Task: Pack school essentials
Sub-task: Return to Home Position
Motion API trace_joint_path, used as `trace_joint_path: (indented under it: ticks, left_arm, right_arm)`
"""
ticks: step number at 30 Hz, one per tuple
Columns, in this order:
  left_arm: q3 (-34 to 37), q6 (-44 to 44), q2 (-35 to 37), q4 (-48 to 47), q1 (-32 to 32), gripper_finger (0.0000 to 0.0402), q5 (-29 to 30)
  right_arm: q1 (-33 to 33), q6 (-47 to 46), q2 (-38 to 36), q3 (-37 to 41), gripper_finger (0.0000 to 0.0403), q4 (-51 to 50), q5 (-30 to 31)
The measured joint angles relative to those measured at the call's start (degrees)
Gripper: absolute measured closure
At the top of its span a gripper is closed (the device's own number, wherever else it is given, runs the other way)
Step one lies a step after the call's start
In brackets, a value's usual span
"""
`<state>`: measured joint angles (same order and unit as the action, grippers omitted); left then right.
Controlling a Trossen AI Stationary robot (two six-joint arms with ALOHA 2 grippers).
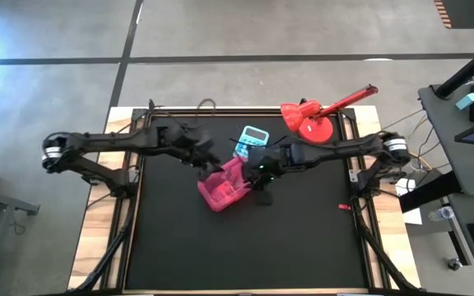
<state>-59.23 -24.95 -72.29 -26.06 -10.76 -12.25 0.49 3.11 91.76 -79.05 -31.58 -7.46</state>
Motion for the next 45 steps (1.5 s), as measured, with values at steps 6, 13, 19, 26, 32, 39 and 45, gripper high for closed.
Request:
trace_joint_path:
  ticks: [6,13,19,26,32,39,45]
  left_arm:
    - [0.8,4.2,9.0,-0.3,0.0,0.0208,5.5]
    - [1.5,10.9,18.0,-0.3,0.0,0.0208,8.0]
    - [1.5,16.9,23.3,-2.0,0.0,0.0208,8.3]
    - [1.6,17.3,28.3,-12.6,0.0,0.0208,9.5]
    - [2.4,17.4,33.0,-15.4,0.0,0.0208,12.9]
    - [10.6,15.1,40.7,-11.4,0.0,0.0208,15.8]
    - [20.7,11.9,51.0,-4.7,0.0,0.0208,16.1]
  right_arm:
    - [0.0,0.5,-7.8,4.8,0.0335,0.6,0.0]
    - [0.0,-4.0,-17.1,11.2,0.0335,1.3,0.3]
    - [0.0,-10.2,-26.2,21.4,0.0335,10.0,7.2]
    - [0.0,-18.1,-35.4,34.3,0.0335,20.8,9.1]
    - [0.0,-19.8,-40.1,42.9,0.0335,27.1,11.2]
    - [0.0,-22.6,-43.8,52.0,0.0335,36.3,15.2]
    - [0.0,-25.7,-45.3,57.4,0.0335,41.7,15.2]
